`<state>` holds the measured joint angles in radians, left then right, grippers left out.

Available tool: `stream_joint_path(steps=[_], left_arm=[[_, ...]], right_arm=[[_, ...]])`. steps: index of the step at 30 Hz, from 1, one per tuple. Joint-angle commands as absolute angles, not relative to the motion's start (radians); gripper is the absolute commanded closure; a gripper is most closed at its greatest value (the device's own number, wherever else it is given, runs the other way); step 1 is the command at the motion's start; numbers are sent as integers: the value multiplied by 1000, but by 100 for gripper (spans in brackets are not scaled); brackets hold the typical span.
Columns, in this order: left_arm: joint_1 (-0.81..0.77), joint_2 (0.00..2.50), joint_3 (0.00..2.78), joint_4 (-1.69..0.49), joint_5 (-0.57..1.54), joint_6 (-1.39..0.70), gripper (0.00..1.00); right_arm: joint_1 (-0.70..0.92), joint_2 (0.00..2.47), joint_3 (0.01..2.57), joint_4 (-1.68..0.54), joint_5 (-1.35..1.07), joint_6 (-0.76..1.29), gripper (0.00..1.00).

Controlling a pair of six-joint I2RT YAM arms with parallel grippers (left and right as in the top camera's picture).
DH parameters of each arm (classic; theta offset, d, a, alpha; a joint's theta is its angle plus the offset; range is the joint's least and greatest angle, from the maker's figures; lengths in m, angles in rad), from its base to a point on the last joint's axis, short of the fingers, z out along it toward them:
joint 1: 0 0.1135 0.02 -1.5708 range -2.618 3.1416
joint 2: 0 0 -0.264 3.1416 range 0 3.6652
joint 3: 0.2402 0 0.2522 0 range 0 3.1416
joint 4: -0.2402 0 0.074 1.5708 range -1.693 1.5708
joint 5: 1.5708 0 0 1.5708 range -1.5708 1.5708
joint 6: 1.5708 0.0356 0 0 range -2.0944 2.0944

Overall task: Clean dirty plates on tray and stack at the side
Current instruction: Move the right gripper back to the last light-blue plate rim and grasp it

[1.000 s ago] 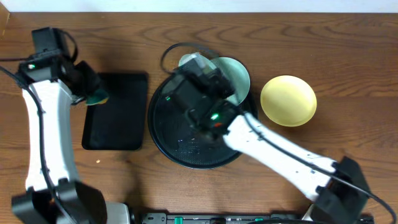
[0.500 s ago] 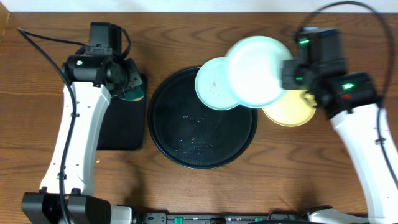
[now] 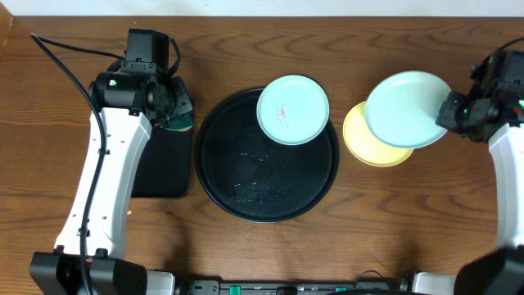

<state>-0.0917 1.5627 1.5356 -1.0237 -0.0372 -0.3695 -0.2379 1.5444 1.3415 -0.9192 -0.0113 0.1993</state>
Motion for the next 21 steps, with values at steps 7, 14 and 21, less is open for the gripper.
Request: stream_joint_path(steps=[7, 14, 21], left_arm=[[-98, 1571, 1535, -1013, -61, -379, 93], [-98, 1571, 1535, -1011, -61, -379, 92], [-98, 1573, 1535, -1013, -60, -379, 93]], right_arm=[[-221, 1684, 1235, -774, -35, 213, 99], [-192, 1795, 1230, -744, -67, 213, 96], [-124, 1825, 1238, -738, -73, 212, 87]])
